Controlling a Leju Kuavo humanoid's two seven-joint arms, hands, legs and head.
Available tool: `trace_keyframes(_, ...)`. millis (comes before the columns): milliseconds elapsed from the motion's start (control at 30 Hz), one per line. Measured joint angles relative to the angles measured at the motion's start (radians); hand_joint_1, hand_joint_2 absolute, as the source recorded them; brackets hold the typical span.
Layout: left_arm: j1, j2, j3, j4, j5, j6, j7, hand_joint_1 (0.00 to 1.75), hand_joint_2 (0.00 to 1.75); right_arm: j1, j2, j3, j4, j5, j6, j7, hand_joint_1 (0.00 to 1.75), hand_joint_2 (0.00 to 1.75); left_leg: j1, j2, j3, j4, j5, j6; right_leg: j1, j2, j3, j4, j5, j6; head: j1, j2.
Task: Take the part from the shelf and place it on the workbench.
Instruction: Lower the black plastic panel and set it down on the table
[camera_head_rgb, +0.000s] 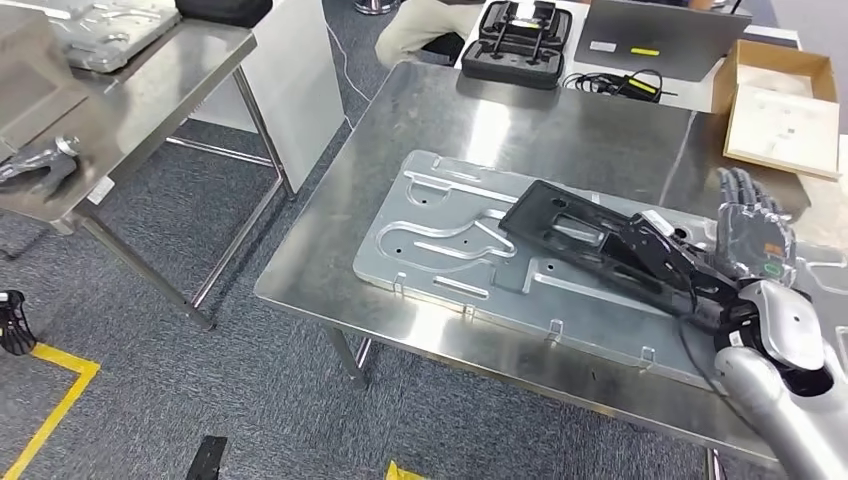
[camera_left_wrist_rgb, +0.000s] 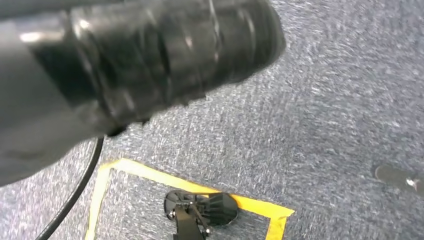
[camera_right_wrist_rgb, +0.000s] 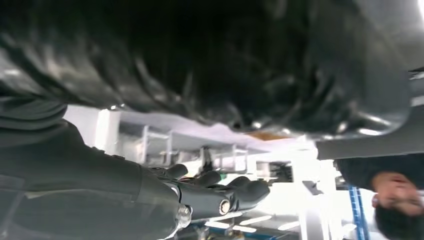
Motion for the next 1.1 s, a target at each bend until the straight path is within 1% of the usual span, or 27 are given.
trace_keyframes(33,0.001,0.001,0.004,0.000,0.004,0.001,-0.002,0.00,0.00,-0.009,0.004,0.008,-0.007,-0.003,-0.001,0.000,0.00,0.00,0.002,0.000,-0.014,0.035,-0.029,-0.008,-0.003,-0.002,-0.004,-0.002,0.005,-0.007,-0.001,0.000)
trace_keyframes(100,0.002,0.000,0.012,0.000,0.007,0.002,-0.005,0.00,0.00,-0.026,0.012,0.022,-0.021,-0.005,-0.003,0.000,0.00,0.00,0.008,0.002,-0.057,0.149,-0.107,-0.022,-0.004,-0.005,-0.016,-0.003,0.015,-0.013,-0.004,0.000)
trace_keyframes(133,0.003,0.000,0.016,0.000,0.008,0.002,-0.005,0.00,0.00,-0.032,0.016,0.029,-0.026,-0.004,-0.004,0.000,0.00,0.00,0.012,0.002,-0.076,0.205,-0.136,-0.025,-0.004,-0.006,-0.024,-0.003,0.020,-0.014,-0.004,0.000)
trace_keyframes(167,0.004,0.000,0.018,0.000,0.008,0.002,-0.006,0.00,0.00,-0.036,0.019,0.035,-0.030,-0.003,-0.004,0.000,0.00,0.00,0.013,0.002,-0.082,0.236,-0.149,-0.027,-0.004,-0.007,-0.032,-0.002,0.026,-0.013,-0.004,0.000)
trace_keyframes(200,0.006,0.000,0.019,0.000,0.008,0.002,-0.006,0.00,0.00,-0.038,0.021,0.040,-0.033,-0.002,-0.005,0.000,0.00,0.00,0.014,0.002,-0.069,0.231,-0.144,-0.026,-0.004,-0.008,-0.040,-0.002,0.032,-0.012,-0.004,0.000)
trace_keyframes(233,0.007,-0.001,0.020,0.000,0.008,0.003,-0.006,0.00,0.00,-0.040,0.023,0.045,-0.037,-0.001,-0.005,0.000,0.00,0.00,0.015,0.002,-0.036,0.187,-0.124,-0.024,-0.004,-0.008,-0.047,-0.002,0.039,-0.010,-0.004,0.000)
trace_keyframes(300,0.007,0.000,0.023,0.000,0.008,0.004,-0.006,0.00,0.00,-0.047,0.025,0.050,-0.045,0.001,-0.005,0.000,0.00,0.00,0.014,0.002,0.056,0.046,-0.080,-0.015,-0.003,-0.008,-0.058,-0.003,0.052,-0.003,-0.004,0.000)
trace_keyframes(333,0.006,0.000,0.025,0.000,0.008,0.005,-0.006,0.00,0.00,-0.053,0.026,0.053,-0.048,0.005,-0.004,0.000,0.00,0.00,0.011,0.001,0.086,-0.006,-0.066,-0.010,-0.003,-0.008,-0.060,-0.005,0.059,0.002,-0.003,0.000)
trace_keyframes(367,0.005,0.000,0.027,0.000,0.008,0.006,-0.007,0.00,0.00,-0.058,0.026,0.055,-0.050,0.009,-0.003,0.000,0.00,0.00,0.008,0.001,0.099,-0.034,-0.059,-0.005,-0.003,-0.008,-0.061,-0.008,0.066,0.008,-0.003,0.000)
trace_keyframes(433,0.005,0.000,0.033,0.000,0.012,0.005,-0.008,0.00,0.00,-0.067,0.028,0.061,-0.052,0.022,0.000,0.000,0.00,0.00,0.003,0.000,0.092,-0.043,-0.045,0.006,-0.004,-0.007,-0.060,-0.019,0.082,0.023,-0.002,0.000)
trace_keyframes(467,0.005,0.000,0.036,0.000,0.014,0.004,-0.008,0.00,0.00,-0.070,0.029,0.064,-0.053,0.027,0.001,0.000,0.00,0.00,0.005,0.002,0.090,-0.047,-0.034,0.013,-0.005,-0.007,-0.061,-0.021,0.084,0.029,-0.002,0.000)
trace_keyframes(500,0.006,0.000,0.038,0.000,0.016,0.003,-0.009,0.00,0.00,-0.072,0.030,0.065,-0.053,0.031,0.002,0.000,0.00,0.00,0.007,0.003,0.086,-0.053,-0.021,0.021,-0.004,-0.006,-0.066,-0.014,0.071,0.032,-0.001,0.000)
trace_keyframes(533,0.007,0.000,0.040,0.000,0.018,0.002,-0.009,0.00,0.00,-0.075,0.030,0.066,-0.053,0.033,0.003,0.000,0.00,0.00,0.010,0.005,0.080,-0.059,-0.007,0.028,-0.003,-0.005,-0.076,0.011,0.040,0.034,0.000,0.000)
trace_keyframes(600,0.007,-0.001,0.041,0.000,0.017,-0.002,-0.009,0.00,0.00,-0.082,0.031,0.068,-0.053,0.040,0.011,0.000,0.00,0.00,0.009,0.007,0.058,-0.062,0.015,0.038,-0.001,-0.005,-0.107,0.120,-0.060,0.033,0.003,0.000)
trace_keyframes(633,0.006,-0.001,0.041,0.000,0.017,-0.004,-0.008,0.00,0.00,-0.085,0.032,0.068,-0.052,0.046,0.016,0.000,0.00,0.00,0.007,0.007,0.044,-0.061,0.024,0.040,-0.001,-0.005,-0.119,0.186,-0.101,0.033,0.003,0.000)
trace_keyframes(667,0.006,-0.001,0.041,0.000,0.016,-0.005,-0.008,0.00,0.00,-0.087,0.033,0.069,-0.051,0.051,0.022,0.000,0.00,0.00,0.005,0.007,0.030,-0.059,0.033,0.041,0.000,-0.005,-0.121,0.234,-0.121,0.033,0.004,0.000)
trace_keyframes(700,0.006,-0.001,0.042,0.000,0.015,-0.006,-0.007,0.00,0.00,-0.089,0.033,0.070,-0.050,0.055,0.027,0.000,0.00,0.00,0.003,0.007,0.016,-0.057,0.042,0.041,0.001,-0.005,-0.109,0.252,-0.120,0.032,0.004,0.000)
trace_keyframes(733,0.007,-0.001,0.042,0.000,0.015,-0.006,-0.006,0.00,0.00,-0.092,0.034,0.071,-0.050,0.057,0.030,0.000,0.00,0.00,0.001,0.006,0.003,-0.053,0.050,0.040,0.002,-0.005,-0.079,0.232,-0.101,0.030,0.004,0.000)
trace_keyframes(767,0.006,-0.001,0.042,0.000,0.014,-0.006,-0.006,0.00,0.00,-0.095,0.034,0.073,-0.050,0.059,0.031,0.000,0.00,0.00,0.000,0.006,-0.010,-0.048,0.057,0.039,0.004,-0.005,-0.031,0.179,-0.078,0.027,0.004,0.000)
trace_keyframes(833,0.006,-0.001,0.042,0.000,0.013,-0.007,-0.006,0.00,0.00,-0.105,0.034,0.075,-0.050,0.063,0.032,0.000,0.00,0.00,-0.003,0.005,-0.030,-0.037,0.069,0.032,0.010,-0.006,0.065,0.045,-0.066,0.019,0.002,0.000)
trace_keyframes(867,0.006,-0.001,0.042,0.000,0.012,-0.007,-0.006,0.00,0.00,-0.108,0.034,0.076,-0.050,0.064,0.032,0.000,0.00,0.00,-0.004,0.004,-0.035,-0.033,0.074,0.028,0.013,-0.006,0.092,0.000,-0.070,0.015,0.003,0.000)
trace_keyframes(900,0.006,-0.001,0.042,0.000,0.011,-0.007,-0.006,0.00,0.00,-0.111,0.034,0.076,-0.050,0.065,0.032,0.000,0.00,0.00,-0.004,0.004,-0.038,-0.032,0.081,0.024,0.016,-0.006,0.102,-0.021,-0.076,0.013,0.004,0.000)
trace_keyframes(967,0.007,-0.001,0.043,0.000,0.009,-0.007,-0.006,0.00,0.00,-0.115,0.036,0.076,-0.050,0.066,0.033,0.001,0.00,0.00,-0.005,0.003,-0.042,-0.032,0.090,0.014,0.013,-0.007,0.093,-0.028,-0.061,0.005,0.007,0.000)
trace_keyframes(1000,0.007,-0.001,0.043,0.001,0.009,-0.007,-0.006,0.00,0.00,-0.116,0.037,0.076,-0.050,0.066,0.033,0.001,0.00,0.00,-0.004,0.003,-0.050,-0.025,0.079,0.007,0.010,-0.008,0.086,-0.029,-0.051,-0.002,0.006,0.000)
trace_keyframes(1033,0.007,0.000,0.043,0.001,0.009,-0.007,-0.006,0.00,0.00,-0.117,0.038,0.077,-0.049,0.066,0.033,0.001,0.00,0.00,-0.002,0.003,-0.062,-0.002,0.049,-0.001,0.006,-0.010,0.076,-0.032,-0.040,-0.008,0.005,0.000)
trace_keyframes(1067,0.007,0.000,0.043,0.001,0.009,-0.006,-0.006,0.00,0.00,-0.119,0.039,0.077,-0.049,0.066,0.033,0.001,0.00,0.00,0.001,0.003,-0.077,0.039,0.004,-0.009,0.003,-0.011,0.065,-0.033,-0.029,-0.013,0.004,0.000)
trace_keyframes(1100,0.007,0.000,0.043,0.001,0.009,-0.006,-0.006,0.00,0.00,-0.119,0.040,0.077,-0.049,0.066,0.032,0.001,0.00,0.00,0.005,0.003,-0.095,0.097,-0.047,-0.016,0.003,-0.012,0.051,-0.033,-0.018,-0.016,0.003,0.000)
